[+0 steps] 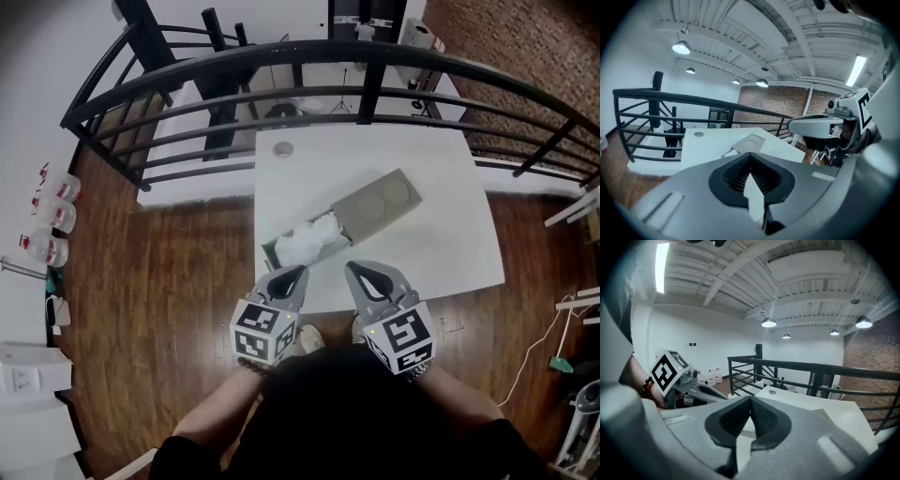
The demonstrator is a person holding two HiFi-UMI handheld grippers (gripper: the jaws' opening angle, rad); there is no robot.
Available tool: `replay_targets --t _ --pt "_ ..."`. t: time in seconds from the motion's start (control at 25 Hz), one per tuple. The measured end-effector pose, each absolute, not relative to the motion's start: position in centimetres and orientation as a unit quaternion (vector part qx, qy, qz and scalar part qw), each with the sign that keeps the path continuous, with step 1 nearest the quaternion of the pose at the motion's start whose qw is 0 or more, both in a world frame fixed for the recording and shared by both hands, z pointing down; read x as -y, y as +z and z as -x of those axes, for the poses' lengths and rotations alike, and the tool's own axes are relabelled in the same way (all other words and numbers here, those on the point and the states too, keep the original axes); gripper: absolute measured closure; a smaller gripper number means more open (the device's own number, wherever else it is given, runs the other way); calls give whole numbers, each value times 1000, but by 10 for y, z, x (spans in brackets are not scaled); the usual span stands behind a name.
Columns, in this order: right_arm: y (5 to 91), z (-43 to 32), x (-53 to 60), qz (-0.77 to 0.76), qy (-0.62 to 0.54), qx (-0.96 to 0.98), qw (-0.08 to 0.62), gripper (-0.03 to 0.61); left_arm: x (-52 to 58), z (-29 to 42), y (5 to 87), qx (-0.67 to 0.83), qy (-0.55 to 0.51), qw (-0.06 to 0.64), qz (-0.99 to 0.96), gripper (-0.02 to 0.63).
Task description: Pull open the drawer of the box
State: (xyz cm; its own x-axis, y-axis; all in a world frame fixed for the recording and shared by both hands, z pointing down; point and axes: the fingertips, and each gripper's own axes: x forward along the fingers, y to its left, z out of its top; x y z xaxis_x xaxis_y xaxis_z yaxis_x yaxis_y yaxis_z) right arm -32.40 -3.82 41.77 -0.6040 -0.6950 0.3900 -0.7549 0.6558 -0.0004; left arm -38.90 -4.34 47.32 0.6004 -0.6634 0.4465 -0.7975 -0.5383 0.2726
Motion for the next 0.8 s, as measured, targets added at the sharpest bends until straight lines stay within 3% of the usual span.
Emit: replay_targets --t 0.36,0.8 --pt "417 301 34 -370 72 908 183 586 36 337 458 425 161 183 -872 597" --pt "415 286 31 -336 64 923 174 586 30 318 455 452 173 176 -857 597"
